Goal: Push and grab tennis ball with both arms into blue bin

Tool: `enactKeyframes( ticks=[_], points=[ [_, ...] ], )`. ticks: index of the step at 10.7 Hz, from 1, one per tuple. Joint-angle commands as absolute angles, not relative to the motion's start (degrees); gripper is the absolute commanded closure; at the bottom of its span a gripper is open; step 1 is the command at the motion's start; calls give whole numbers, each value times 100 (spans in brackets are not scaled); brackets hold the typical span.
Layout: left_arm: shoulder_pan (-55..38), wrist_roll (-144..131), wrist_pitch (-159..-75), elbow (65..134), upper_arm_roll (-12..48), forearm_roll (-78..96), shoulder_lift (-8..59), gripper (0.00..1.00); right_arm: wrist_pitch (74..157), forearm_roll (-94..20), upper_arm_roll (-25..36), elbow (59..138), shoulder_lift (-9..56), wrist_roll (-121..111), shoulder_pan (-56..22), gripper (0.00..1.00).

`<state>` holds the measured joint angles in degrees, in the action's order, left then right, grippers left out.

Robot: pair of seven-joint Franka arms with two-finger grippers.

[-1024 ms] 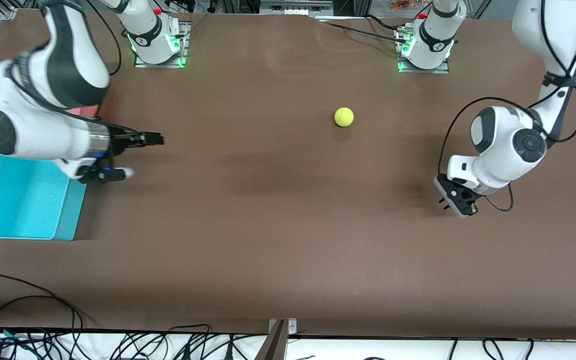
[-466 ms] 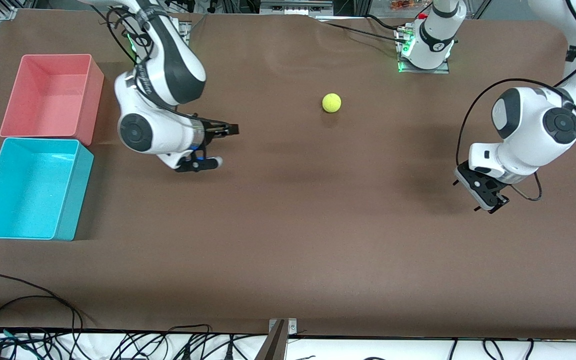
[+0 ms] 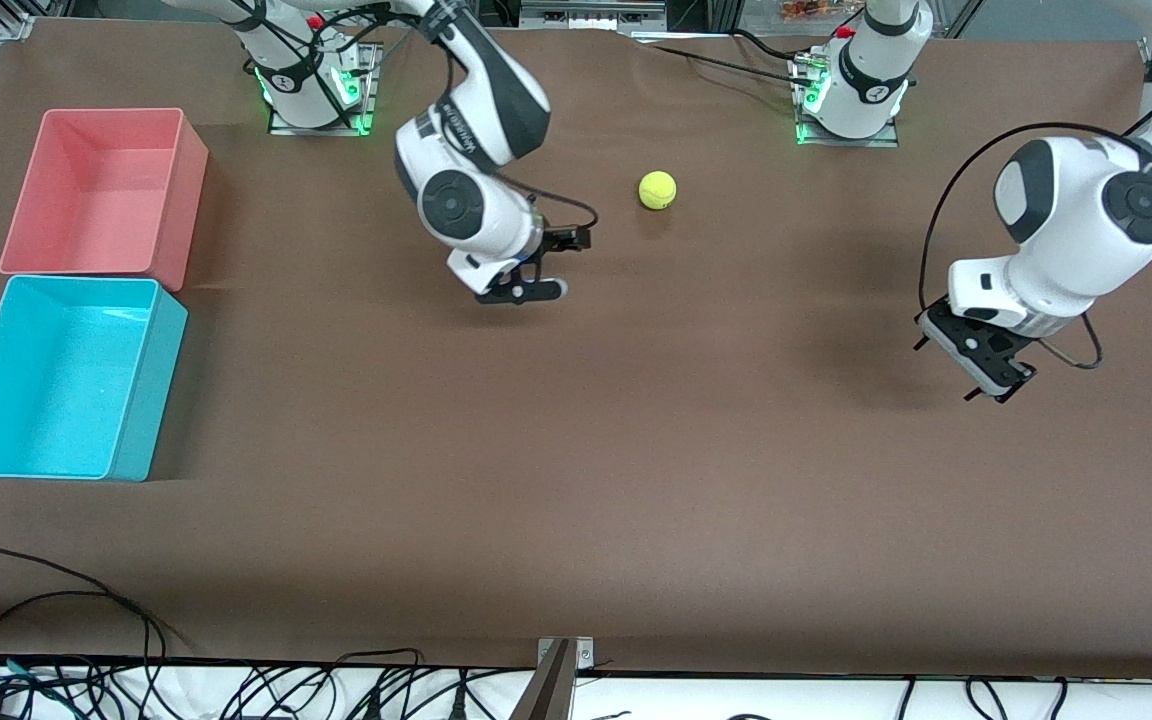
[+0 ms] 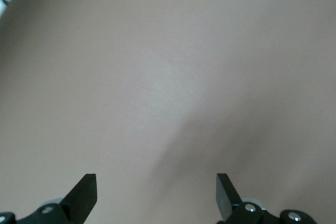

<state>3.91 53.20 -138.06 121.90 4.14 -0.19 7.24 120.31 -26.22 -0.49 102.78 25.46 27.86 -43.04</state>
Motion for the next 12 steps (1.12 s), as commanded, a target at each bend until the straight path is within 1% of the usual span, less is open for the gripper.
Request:
enactKeyframes(
  ticks=[1,4,6,8,10,12],
  points=[
    [631,5256,-13746,12630,387,-176,-166,0,12444,-2751,18,10310,2496,3416,-4752,0],
    [930,5247,-13711,12972,387,-167,-535,0,12848,-2742,26,10292,2514,4163,-5525,0],
    [1045,5238,-13580,12973,387,-167,-781,0,13199,-2733,26,10266,2557,4665,-6001,0],
    [1299,5256,-13500,12955,387,-167,-870,0,13734,-2681,35,10117,2819,5130,-6536,0],
    [1660,5212,-13500,12973,387,-167,-888,0,14078,-2646,44,9880,3224,5378,-6784,0],
    [1696,5186,-13500,12946,387,-167,-888,0,14142,-2646,61,9835,3305,5353,-6847,1]
  ],
)
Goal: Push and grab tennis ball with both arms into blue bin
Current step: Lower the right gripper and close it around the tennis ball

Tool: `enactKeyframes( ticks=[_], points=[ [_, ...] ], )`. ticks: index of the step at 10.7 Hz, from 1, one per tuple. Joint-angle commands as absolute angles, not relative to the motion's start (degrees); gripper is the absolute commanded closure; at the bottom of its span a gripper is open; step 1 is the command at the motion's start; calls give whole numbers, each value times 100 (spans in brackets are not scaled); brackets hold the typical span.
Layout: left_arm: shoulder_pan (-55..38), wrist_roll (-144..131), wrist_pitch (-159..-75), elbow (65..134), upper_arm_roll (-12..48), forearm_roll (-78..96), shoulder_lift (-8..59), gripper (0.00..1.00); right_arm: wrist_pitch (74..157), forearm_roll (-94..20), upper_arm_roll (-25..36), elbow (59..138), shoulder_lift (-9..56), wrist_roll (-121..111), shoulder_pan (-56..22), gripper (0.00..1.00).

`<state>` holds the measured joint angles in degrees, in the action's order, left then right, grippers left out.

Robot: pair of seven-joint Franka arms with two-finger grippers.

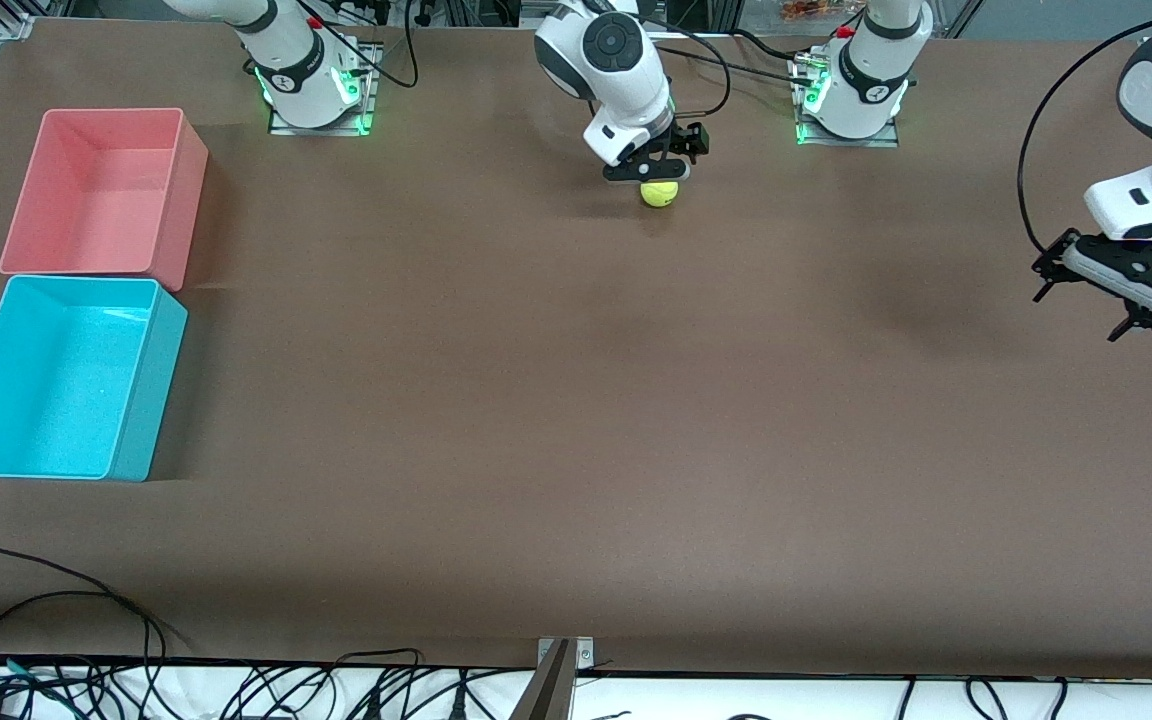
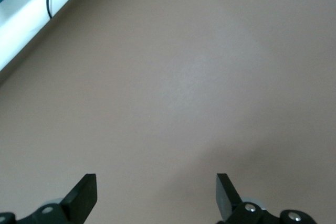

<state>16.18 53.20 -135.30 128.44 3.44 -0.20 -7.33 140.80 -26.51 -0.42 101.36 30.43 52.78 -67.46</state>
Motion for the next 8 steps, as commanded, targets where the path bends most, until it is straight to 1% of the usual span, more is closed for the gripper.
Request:
enactKeyframes(
  ticks=[1,2,3,4,6,8],
  points=[
    [1688,5177,-13500,12929,387,-167,-931,0,14159,-2602,70,9835,3339,5387,-6864,0],
    [1688,5159,-13500,12920,387,-167,-966,0,14159,-2506,105,9852,3383,5510,-6838,0],
    [1687,5142,-13500,12920,387,-158,-967,0,14107,-2348,314,9905,3384,5563,-6829,0],
    [1687,4950,-13500,12929,387,-123,-958,0,14037,-2329,395,9931,3392,5581,-6838,0],
    [1687,4580,-13404,12946,343,-105,-967,0,14062,-2181,483,9923,3638,5782,-6882,0],
    [1653,4317,-13220,12929,351,-114,-1028,0,14063,-2109,501,9923,3674,6020,-7013,0]
  ],
)
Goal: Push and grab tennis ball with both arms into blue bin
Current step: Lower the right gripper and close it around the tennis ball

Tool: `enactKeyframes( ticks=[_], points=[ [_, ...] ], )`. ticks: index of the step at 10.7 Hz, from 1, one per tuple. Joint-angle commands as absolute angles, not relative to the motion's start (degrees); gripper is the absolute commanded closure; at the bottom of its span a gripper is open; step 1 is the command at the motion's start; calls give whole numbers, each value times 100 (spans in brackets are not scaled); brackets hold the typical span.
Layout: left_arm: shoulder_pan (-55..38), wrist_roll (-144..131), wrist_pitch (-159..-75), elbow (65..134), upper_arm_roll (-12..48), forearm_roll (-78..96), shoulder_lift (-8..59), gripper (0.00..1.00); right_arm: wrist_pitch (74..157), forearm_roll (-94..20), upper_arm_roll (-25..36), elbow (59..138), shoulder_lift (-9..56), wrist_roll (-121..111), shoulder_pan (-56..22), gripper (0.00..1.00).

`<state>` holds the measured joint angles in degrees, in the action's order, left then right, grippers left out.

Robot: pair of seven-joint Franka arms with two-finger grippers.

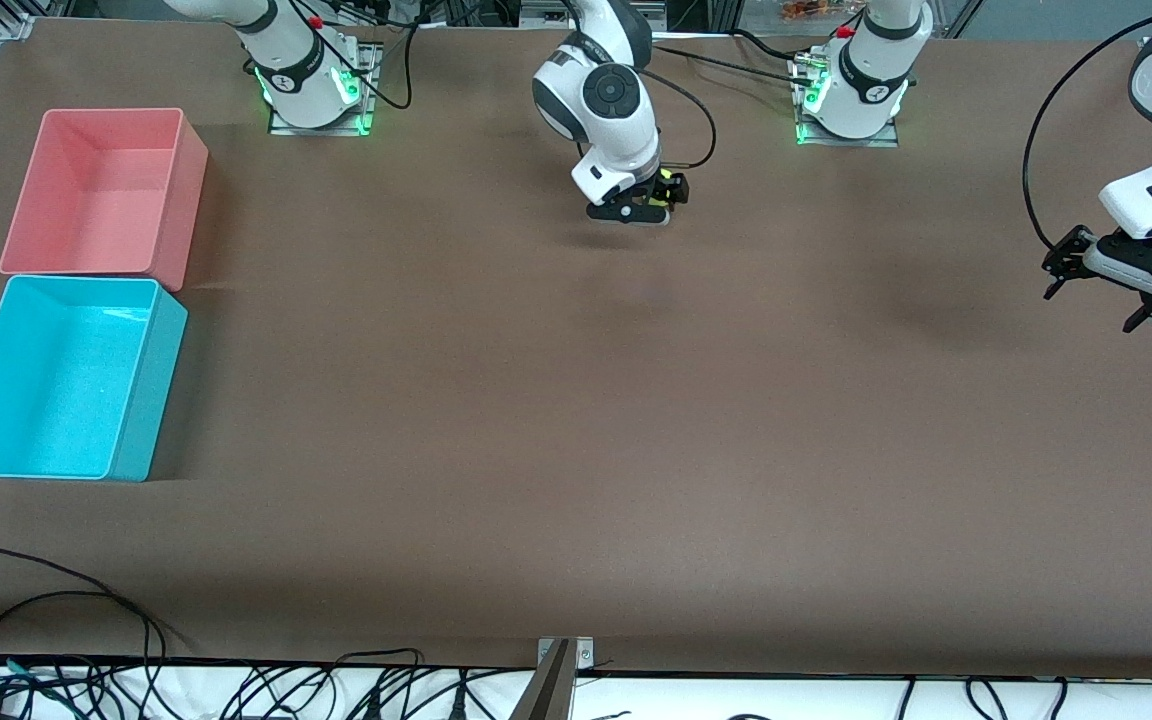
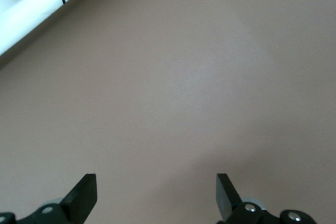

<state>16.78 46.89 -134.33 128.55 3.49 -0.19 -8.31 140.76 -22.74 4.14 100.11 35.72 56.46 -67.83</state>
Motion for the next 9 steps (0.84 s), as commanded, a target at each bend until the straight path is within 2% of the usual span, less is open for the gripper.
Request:
enactKeyframes(
  ticks=[1,9],
  points=[
    [1644,4246,-13167,12920,343,-114,-1028,0,14063,-2109,510,9923,3700,6081,-7057,0],
    [1591,4245,-13166,12911,343,-141,-1002,0,14115,-2013,510,9562,3885,6468,-7339,0]
  ],
)
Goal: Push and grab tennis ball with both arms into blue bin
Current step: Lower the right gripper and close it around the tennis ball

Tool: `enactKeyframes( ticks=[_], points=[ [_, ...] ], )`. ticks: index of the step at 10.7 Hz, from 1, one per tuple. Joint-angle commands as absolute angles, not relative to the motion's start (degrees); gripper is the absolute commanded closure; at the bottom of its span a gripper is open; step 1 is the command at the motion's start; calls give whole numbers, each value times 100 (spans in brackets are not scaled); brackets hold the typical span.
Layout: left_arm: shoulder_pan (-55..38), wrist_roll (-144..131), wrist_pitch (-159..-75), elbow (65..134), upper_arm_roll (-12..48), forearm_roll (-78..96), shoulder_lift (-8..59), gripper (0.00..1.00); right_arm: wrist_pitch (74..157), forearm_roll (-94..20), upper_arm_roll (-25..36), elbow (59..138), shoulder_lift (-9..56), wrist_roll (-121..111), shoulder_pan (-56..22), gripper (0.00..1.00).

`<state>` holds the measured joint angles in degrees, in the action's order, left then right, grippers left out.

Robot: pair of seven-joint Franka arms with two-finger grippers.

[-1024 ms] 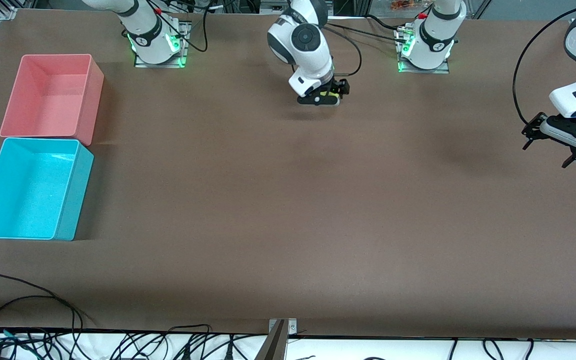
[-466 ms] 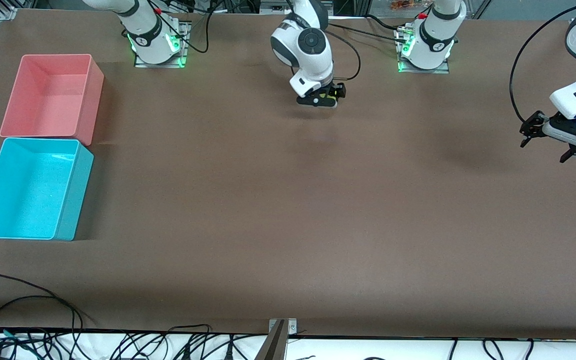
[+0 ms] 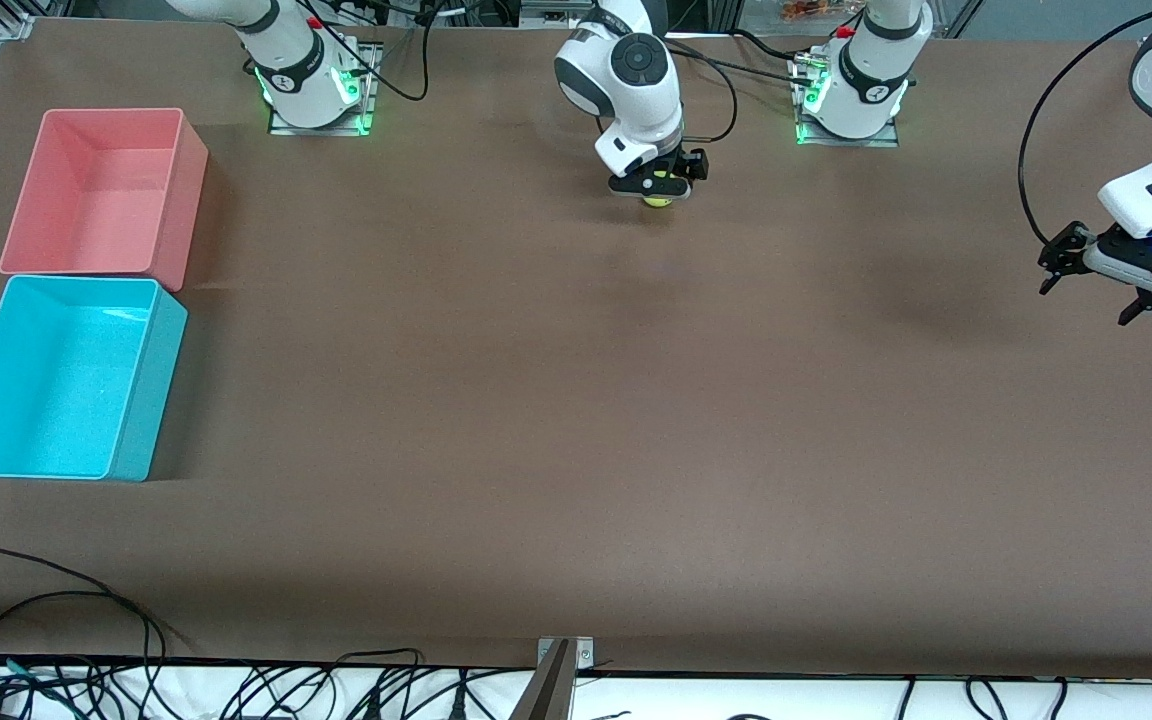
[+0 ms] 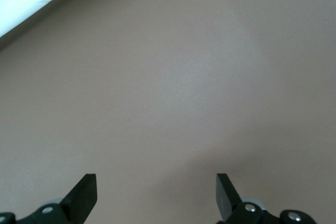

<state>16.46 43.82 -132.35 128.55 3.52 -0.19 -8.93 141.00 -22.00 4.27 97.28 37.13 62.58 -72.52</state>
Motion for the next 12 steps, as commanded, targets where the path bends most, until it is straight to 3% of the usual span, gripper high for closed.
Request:
enactKeyframes(
  ticks=[1,4,9,10,12],
  points=[
    [1591,4245,-13166,12902,343,-149,-1002,0,14107,-2004,510,9562,3946,6477,-7339,0],
    [1582,4245,-13157,12894,343,-149,-1002,0,14115,-1951,510,9554,4034,6486,-7339,0],
    [1582,4245,-13140,12894,343,-158,-1002,0,14229,-1925,510,9554,4113,6627,-7435,27],
    [1573,4245,-13131,12894,343,-158,-1002,0,14229,-1916,510,9554,4113,6627,-7453,42],
    [1416,4062,-13035,12824,308,-167,-1002,0,14229,-1837,510,9554,4122,6592,-7436,87]
  ],
)
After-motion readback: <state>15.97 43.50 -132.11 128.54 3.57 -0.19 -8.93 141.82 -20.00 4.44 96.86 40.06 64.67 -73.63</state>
